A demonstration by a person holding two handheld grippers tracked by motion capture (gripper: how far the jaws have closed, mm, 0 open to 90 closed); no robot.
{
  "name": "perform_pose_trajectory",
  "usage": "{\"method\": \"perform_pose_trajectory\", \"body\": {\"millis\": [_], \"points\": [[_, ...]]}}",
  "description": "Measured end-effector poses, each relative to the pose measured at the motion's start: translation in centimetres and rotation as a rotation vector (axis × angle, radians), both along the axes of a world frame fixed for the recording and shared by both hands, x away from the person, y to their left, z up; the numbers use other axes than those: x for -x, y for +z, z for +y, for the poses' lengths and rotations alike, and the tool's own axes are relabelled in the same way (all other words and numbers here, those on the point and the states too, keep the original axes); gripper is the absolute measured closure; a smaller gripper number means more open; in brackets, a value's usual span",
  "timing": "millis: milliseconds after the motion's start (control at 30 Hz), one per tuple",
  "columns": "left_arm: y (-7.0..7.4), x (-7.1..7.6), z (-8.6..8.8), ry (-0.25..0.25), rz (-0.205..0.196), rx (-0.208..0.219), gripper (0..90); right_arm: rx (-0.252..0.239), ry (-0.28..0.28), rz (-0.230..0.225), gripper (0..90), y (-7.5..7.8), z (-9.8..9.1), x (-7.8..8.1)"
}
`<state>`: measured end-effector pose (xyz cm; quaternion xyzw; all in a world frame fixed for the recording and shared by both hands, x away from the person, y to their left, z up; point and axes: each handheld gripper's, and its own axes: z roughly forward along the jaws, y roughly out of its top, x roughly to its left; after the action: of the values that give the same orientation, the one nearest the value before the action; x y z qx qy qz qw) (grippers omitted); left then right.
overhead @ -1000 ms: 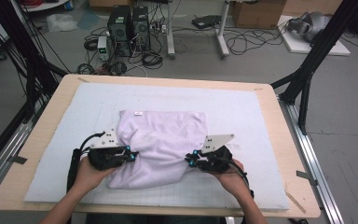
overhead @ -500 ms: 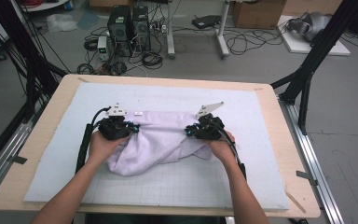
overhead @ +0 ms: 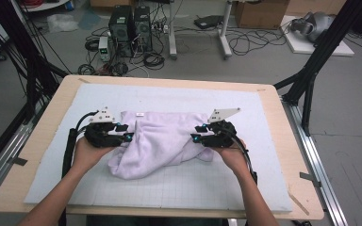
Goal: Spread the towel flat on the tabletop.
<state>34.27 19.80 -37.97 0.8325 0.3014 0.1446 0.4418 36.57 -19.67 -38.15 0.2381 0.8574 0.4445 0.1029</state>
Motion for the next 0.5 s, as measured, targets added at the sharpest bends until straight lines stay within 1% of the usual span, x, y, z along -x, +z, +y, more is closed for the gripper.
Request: {"method": "perform_pose_trajectory", "body": {"millis": [33,133,200,233,267,333,400,433,500], "points": [[0.0,0.6,0.2,-0.009,-0.009,-0.007,54.4,0.003,0.005,-0.007,58.8,0.1,-0.1,0.6],[-0.1,2.3,0.9,-0.023,-0.02,0.002,51.7,0.014,0.032,-0.021,57.4,-0.1,-0.3,2.3],[-0.4,3.4,1.4,-0.039,-0.018,0.011,50.6,0.026,0.052,-0.008,56.6,-0.3,-0.3,3.2],[-0.7,4.0,1.6,-0.051,-0.016,0.009,50.5,0.018,0.062,-0.017,56.8,-0.5,-0.3,3.7],[-0.9,4.4,1.6,-0.057,-0.014,0.007,50.0,0.015,0.074,-0.014,56.9,-0.9,-0.1,4.2],[-1.6,5.3,1.6,-0.08,-0.003,-0.004,49.7,0.026,0.094,-0.004,56.7,-1.5,0.4,4.7],[-2.3,5.9,1.5,-0.103,0.011,-0.012,48.3,0.03,0.114,0.004,56.7,-2.4,1.3,5.1],[-2.6,6.1,1.3,-0.106,0.016,-0.018,48.0,0.032,0.122,0.01,56.4,-2.8,1.8,5.1],[-3.4,6.3,0.9,-0.129,0.02,-0.061,47.6,0.054,0.135,0.016,56.2,-3.5,2.9,5.2]]}}
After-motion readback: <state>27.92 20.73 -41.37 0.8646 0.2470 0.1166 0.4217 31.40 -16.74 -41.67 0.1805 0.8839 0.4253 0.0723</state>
